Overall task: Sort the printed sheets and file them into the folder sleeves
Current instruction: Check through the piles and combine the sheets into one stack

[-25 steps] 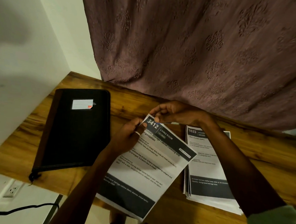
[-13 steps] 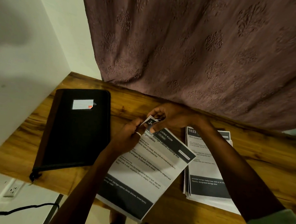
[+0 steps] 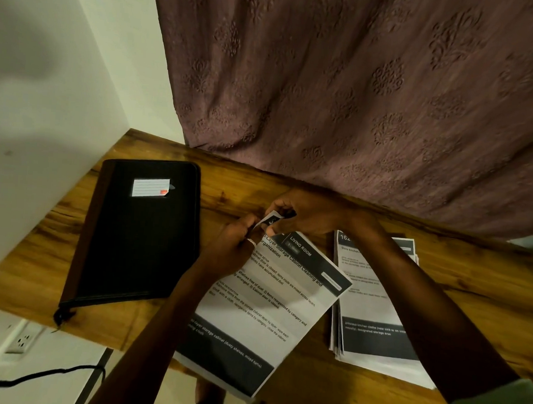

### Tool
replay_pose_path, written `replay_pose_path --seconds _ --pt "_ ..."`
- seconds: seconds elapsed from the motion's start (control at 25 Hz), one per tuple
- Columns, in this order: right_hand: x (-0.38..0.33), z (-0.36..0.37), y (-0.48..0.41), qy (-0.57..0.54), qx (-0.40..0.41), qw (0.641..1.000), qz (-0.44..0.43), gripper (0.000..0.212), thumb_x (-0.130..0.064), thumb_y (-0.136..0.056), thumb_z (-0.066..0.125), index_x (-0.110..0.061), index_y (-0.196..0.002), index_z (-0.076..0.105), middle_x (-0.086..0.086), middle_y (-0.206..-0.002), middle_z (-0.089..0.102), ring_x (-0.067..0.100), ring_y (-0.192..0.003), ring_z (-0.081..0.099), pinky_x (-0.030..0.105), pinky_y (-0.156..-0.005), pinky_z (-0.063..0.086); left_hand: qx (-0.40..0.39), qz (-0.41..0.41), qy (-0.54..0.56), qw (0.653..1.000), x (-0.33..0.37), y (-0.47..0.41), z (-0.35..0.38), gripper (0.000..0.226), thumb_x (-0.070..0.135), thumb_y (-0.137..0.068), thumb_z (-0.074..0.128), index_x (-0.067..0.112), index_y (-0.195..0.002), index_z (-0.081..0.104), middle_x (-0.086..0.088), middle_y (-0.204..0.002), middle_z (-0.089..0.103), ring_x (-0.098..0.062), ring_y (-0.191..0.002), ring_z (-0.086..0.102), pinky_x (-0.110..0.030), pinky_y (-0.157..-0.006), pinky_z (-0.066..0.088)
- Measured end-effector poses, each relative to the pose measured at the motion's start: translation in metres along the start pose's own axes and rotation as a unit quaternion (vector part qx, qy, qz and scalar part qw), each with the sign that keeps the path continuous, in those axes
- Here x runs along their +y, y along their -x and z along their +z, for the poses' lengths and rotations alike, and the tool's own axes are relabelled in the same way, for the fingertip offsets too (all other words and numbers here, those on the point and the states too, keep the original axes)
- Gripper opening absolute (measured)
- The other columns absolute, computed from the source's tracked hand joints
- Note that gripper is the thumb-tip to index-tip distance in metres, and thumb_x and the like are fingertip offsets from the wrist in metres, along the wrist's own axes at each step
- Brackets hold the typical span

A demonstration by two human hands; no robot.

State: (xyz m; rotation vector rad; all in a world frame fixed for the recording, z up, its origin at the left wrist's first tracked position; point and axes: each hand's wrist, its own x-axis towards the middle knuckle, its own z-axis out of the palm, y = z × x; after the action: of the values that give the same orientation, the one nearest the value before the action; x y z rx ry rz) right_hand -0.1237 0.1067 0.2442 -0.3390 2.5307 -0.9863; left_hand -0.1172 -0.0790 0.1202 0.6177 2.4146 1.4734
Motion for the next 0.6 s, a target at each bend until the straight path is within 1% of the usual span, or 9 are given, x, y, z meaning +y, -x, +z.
replay_pose_path --seconds 0.04,0.08,0.12,0.16,0.2,0.24,0.4,0.52,0.6 --pt "-0.006 -0.003 0.004 0.044 -0.006 0.999 -0.009 0.033 -0.007 -0.090 0.066 0.009 -0.064 0.052 0.001 -0.121 0.050 0.008 -0.059 0.050 0.015 -0.078 0.052 0.000 0.000 0.001 1.000 0.000 0.000 0.000 0.020 0.015 -0.104 0.045 0.030 -0.091 0.050 0.002 -0.067 0.060 -0.005 -0.053 0.060 -0.026 -0.050 0.049" --pt "0.003 -0.008 -0.007 0.045 -0.033 0.998 0.002 0.033 -0.002 -0.096 0.055 0.012 -0.067 0.053 0.003 -0.124 0.047 0.005 -0.054 0.052 0.013 -0.077 0.051 0.000 0.001 0.002 1.000 0.000 0.001 -0.001 0.021 0.014 -0.104 0.045 0.030 -0.091 0.050 -0.001 -0.068 0.061 -0.011 -0.055 0.061 -0.032 -0.050 0.050" --pt "-0.006 -0.007 -0.001 0.034 -0.071 0.997 0.009 0.028 -0.008 -0.097 0.055 0.015 -0.081 0.057 0.007 -0.118 0.060 0.005 -0.056 0.057 0.015 -0.078 0.053 0.000 0.004 0.006 1.000 0.000 0.001 -0.001 0.022 0.013 -0.104 0.045 0.029 -0.091 0.050 -0.006 -0.071 0.062 -0.022 -0.058 0.063 -0.041 -0.052 0.053" --pt "0.013 -0.002 -0.014 0.049 -0.098 0.994 -0.010 0.025 -0.018 -0.096 0.060 0.007 -0.097 0.063 0.006 -0.104 0.070 0.003 -0.064 0.063 0.021 -0.077 0.056 0.001 0.006 0.010 1.000 0.000 0.001 -0.002 0.022 0.013 -0.104 0.045 0.029 -0.090 0.050 -0.012 -0.073 0.063 -0.031 -0.061 0.064 -0.046 -0.054 0.053" --pt "0.018 0.001 -0.014 0.067 -0.099 0.992 -0.026 0.025 -0.027 -0.093 0.065 -0.004 -0.105 0.066 0.003 -0.094 0.072 0.005 -0.070 0.067 0.029 -0.075 0.058 0.003 0.007 0.013 1.000 -0.001 0.001 -0.002 0.022 0.013 -0.104 0.046 0.029 -0.090 0.051 -0.015 -0.074 0.064 -0.036 -0.063 0.063 -0.049 -0.055 0.053" --pt "0.023 0.003 -0.022 0.068 -0.102 0.992 -0.027 0.024 -0.033 -0.091 0.067 -0.013 -0.103 0.067 0.000 -0.088 0.072 0.008 -0.075 0.069 0.037 -0.074 0.059 0.005 0.003 0.014 1.000 -0.001 0.001 -0.002 0.021 0.014 -0.104 0.046 0.028 -0.090 0.051 -0.016 -0.074 0.064 -0.038 -0.064 0.063 -0.051 -0.055 0.053" --pt "0.033 0.010 -0.029 0.135 -0.072 0.985 -0.077 0.024 -0.042 -0.089 0.065 -0.021 -0.100 0.067 -0.001 -0.087 0.070 0.017 -0.078 0.067 0.048 -0.071 0.056 0.008 -0.012 0.018 1.000 -0.001 0.000 -0.001 0.018 0.016 -0.104 0.046 0.027 -0.091 0.052 -0.009 -0.072 0.064 -0.036 -0.065 0.065 -0.053 -0.057 0.055" --pt "0.037 0.012 -0.034 0.146 -0.068 0.983 -0.087 0.024 -0.041 -0.090 0.064 -0.020 -0.101 0.067 0.001 -0.088 0.070 0.020 -0.079 0.067 0.049 -0.071 0.055 0.007 -0.011 0.023 1.000 -0.002 0.001 -0.001 0.017 0.015 -0.104 0.047 0.026 -0.093 0.053 -0.006 -0.073 0.065 -0.031 -0.064 0.066 -0.053 -0.058 0.056" --pt "0.040 0.013 -0.034 0.142 -0.074 0.984 -0.083 0.024 -0.042 -0.090 0.064 -0.020 -0.100 0.067 -0.001 -0.087 0.070 0.018 -0.078 0.067 0.046 -0.071 0.057 0.010 -0.006 0.026 1.000 -0.003 0.002 -0.001 0.017 0.014 -0.104 0.047 0.025 -0.093 0.054 -0.011 -0.074 0.065 -0.031 -0.064 0.066 -0.054 -0.058 0.055"
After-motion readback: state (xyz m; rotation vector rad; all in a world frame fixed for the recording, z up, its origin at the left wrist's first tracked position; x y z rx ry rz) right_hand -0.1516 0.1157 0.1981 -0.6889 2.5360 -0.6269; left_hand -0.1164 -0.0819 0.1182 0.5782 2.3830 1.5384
